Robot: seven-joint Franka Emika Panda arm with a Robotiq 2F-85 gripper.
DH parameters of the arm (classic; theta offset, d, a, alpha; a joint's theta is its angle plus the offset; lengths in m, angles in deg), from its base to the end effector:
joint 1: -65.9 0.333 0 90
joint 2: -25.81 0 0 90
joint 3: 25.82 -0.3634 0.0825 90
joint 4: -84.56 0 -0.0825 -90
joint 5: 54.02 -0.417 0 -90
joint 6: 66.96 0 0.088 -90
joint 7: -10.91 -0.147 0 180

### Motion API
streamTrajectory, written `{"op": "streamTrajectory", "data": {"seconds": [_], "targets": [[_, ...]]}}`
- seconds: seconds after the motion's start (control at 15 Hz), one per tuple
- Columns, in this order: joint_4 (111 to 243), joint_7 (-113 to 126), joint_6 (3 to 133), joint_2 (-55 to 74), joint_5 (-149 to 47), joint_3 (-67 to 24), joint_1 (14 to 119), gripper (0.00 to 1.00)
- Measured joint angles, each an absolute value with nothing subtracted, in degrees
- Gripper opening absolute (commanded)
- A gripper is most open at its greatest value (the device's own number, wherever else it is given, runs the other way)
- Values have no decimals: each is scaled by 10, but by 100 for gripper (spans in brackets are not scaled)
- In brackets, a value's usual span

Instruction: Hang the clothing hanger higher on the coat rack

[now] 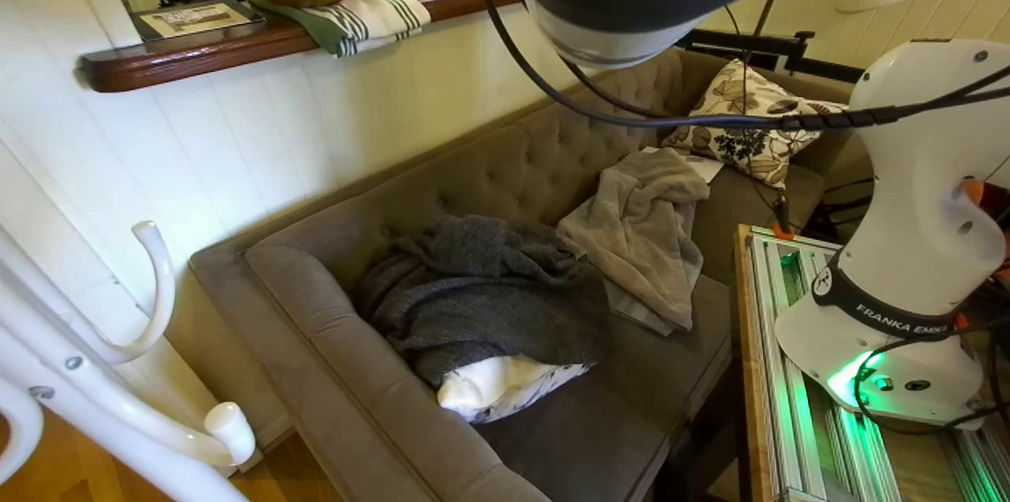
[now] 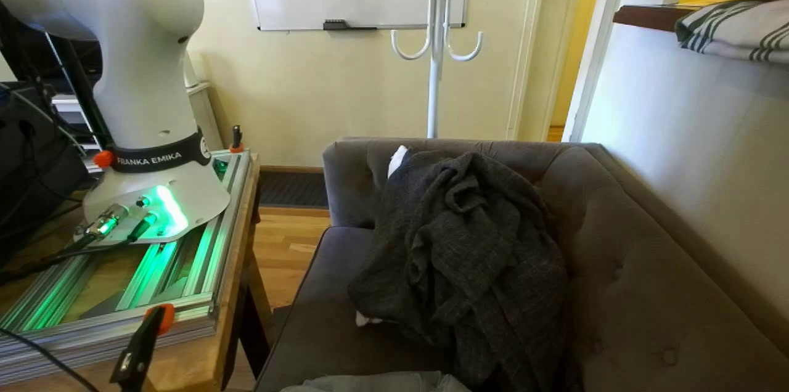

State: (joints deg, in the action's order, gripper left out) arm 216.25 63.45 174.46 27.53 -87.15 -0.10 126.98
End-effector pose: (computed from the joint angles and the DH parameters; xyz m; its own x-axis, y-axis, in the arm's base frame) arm 0.4898 0.2286 0.6056 -0.2630 0.4197 0.8687 -0.0239 -0.9030 0.4290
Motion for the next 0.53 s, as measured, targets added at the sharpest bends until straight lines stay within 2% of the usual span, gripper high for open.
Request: {"op": "streamTrajectory", "data": {"seconds": [0.13, 0.2, 0.27, 0.53], "targets": [[2163, 635, 1745, 275, -871, -5, 1264, 11], [2163, 635, 1745, 275, -872, -6, 1264, 3], [2163, 635, 1745, 275, -872, -6, 1264, 3], [2167, 627, 1744, 274, -861, -141, 1131, 3]]}}
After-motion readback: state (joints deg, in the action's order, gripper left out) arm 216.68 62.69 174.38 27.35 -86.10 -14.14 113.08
